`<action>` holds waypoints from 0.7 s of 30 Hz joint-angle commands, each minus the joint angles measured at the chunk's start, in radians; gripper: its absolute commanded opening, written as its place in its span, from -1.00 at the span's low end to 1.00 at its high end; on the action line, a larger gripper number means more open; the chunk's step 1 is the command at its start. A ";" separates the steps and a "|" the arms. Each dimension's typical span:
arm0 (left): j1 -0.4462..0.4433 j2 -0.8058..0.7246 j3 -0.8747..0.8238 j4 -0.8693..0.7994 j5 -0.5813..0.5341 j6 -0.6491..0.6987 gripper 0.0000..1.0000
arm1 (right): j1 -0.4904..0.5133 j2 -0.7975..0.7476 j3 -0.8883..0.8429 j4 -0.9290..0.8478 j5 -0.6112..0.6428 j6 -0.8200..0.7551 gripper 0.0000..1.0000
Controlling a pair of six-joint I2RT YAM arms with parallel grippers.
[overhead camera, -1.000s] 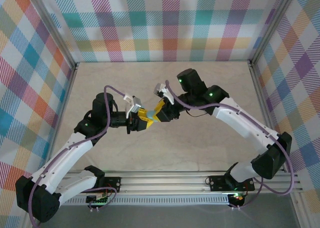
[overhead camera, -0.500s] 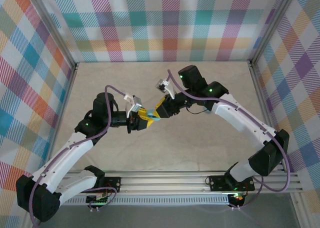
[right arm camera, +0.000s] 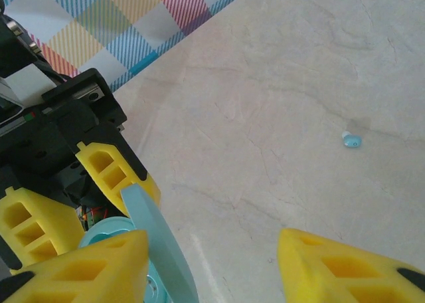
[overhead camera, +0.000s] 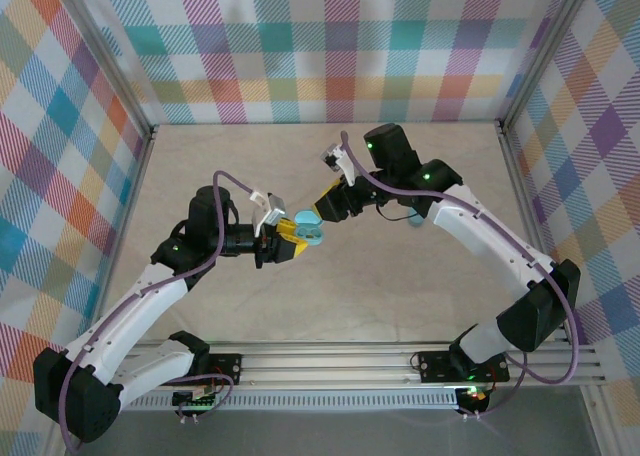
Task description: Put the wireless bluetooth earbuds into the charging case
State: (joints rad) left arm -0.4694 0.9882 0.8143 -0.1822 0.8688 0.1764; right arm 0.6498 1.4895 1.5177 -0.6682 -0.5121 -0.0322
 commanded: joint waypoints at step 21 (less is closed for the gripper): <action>0.009 0.038 0.008 0.090 -0.056 -0.082 -0.93 | -0.012 -0.076 -0.020 0.059 -0.052 0.065 0.12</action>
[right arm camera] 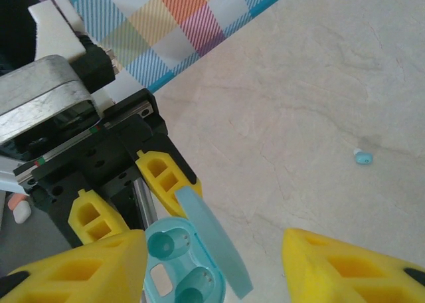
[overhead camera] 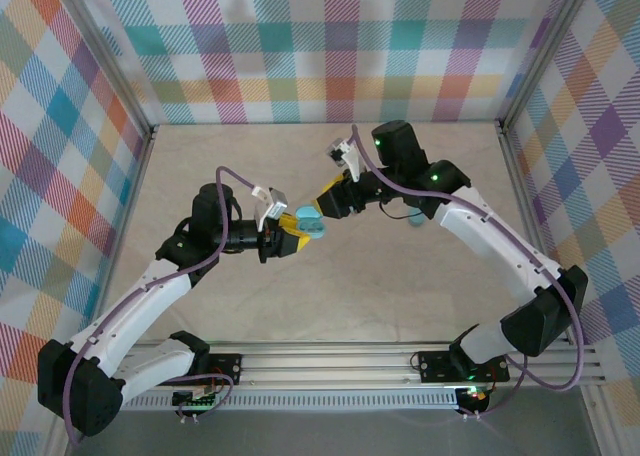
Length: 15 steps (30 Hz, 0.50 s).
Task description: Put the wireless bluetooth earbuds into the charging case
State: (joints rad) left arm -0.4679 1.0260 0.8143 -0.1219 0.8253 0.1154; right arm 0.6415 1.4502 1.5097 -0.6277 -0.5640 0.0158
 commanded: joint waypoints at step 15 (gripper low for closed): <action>0.033 -0.024 -0.036 -0.001 -0.110 -0.023 -0.94 | -0.132 0.172 0.049 -0.130 0.360 0.252 -0.15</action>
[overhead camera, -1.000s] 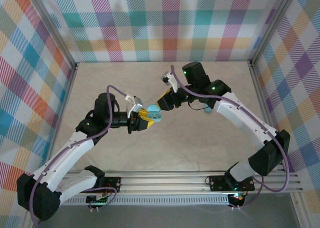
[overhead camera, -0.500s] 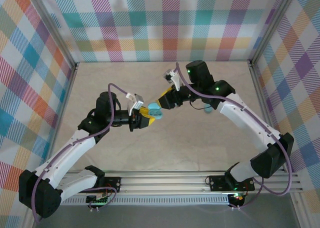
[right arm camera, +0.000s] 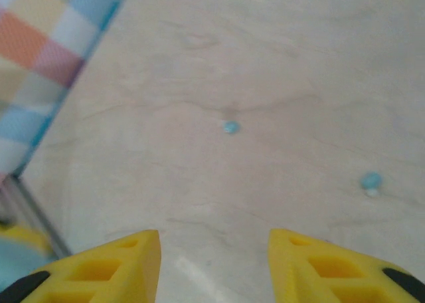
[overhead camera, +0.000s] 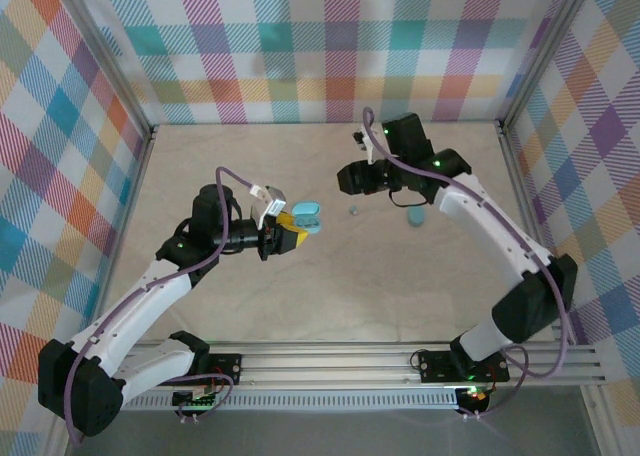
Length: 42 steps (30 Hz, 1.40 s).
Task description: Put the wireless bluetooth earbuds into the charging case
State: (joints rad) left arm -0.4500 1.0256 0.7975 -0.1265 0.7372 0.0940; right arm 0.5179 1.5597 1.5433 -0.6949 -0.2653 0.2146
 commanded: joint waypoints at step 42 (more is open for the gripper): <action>0.025 -0.109 -0.098 0.001 -0.154 0.051 -0.96 | 0.022 0.791 0.487 -0.330 0.390 -0.003 -0.31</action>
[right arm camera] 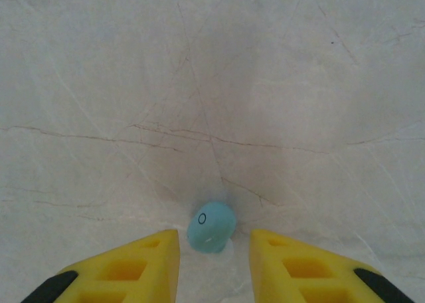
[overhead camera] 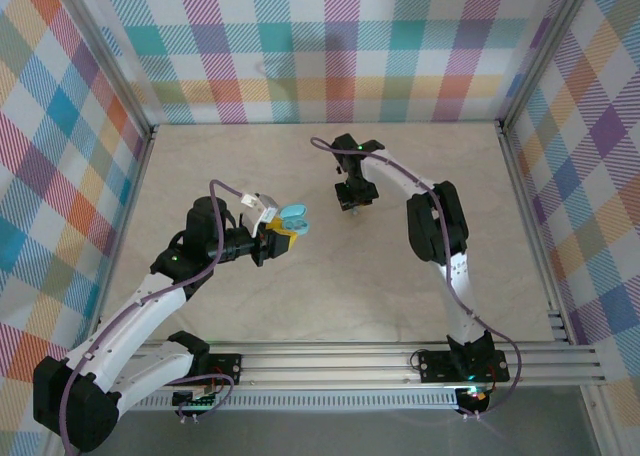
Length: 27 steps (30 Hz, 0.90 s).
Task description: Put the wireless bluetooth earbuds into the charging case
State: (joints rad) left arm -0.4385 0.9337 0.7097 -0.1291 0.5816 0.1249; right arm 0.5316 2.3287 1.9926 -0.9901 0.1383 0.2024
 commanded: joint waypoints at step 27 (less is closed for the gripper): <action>0.017 -0.041 -0.004 -0.041 -0.003 0.032 -0.96 | 0.021 0.069 0.052 -0.034 -0.033 -0.016 -0.47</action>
State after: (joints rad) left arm -0.4351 0.9157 0.7090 -0.1600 0.5812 0.1429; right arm 0.5446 2.3795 2.0228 -1.0073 0.1268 0.2005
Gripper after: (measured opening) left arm 0.309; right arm 0.266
